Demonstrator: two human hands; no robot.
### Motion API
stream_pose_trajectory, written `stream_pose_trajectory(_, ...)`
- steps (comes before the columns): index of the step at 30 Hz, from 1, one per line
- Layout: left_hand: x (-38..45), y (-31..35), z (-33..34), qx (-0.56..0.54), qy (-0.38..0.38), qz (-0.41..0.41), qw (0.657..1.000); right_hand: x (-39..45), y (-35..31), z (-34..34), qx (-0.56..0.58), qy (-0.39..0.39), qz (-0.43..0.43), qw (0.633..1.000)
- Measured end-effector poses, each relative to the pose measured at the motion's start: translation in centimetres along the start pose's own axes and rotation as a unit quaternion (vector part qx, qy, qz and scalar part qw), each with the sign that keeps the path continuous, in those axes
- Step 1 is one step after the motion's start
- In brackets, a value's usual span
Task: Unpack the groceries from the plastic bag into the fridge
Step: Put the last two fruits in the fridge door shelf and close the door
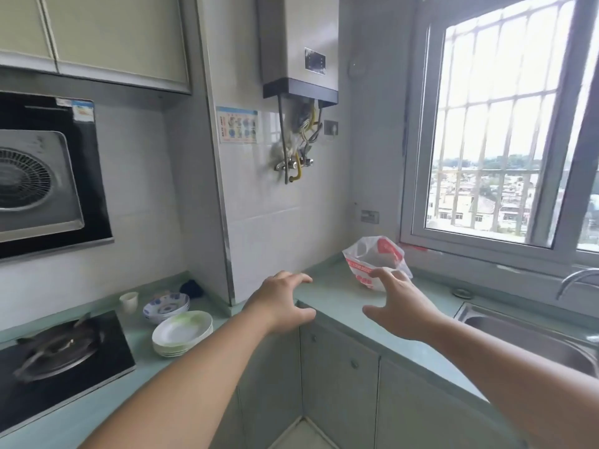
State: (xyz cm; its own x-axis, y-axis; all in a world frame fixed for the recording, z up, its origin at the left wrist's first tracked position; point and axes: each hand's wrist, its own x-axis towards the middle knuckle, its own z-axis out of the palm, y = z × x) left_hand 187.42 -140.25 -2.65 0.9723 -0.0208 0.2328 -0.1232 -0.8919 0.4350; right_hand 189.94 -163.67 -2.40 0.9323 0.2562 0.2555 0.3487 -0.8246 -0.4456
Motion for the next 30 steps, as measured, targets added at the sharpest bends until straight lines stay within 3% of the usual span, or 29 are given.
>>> stream_pose_trajectory(14, 11.9, 7.3, 3.3, 0.016, -0.018, 0.052, 0.998, 7.9, 7.2, -4.5, -0.014, 0.033, -0.002, 0.999)
stream_pose_trajectory(30, 34.5, -1.6, 5.7, -0.039, -0.033, 0.117, 0.992, 28.3, 7.7, 0.9, -0.040, 0.042, 0.059, 0.997)
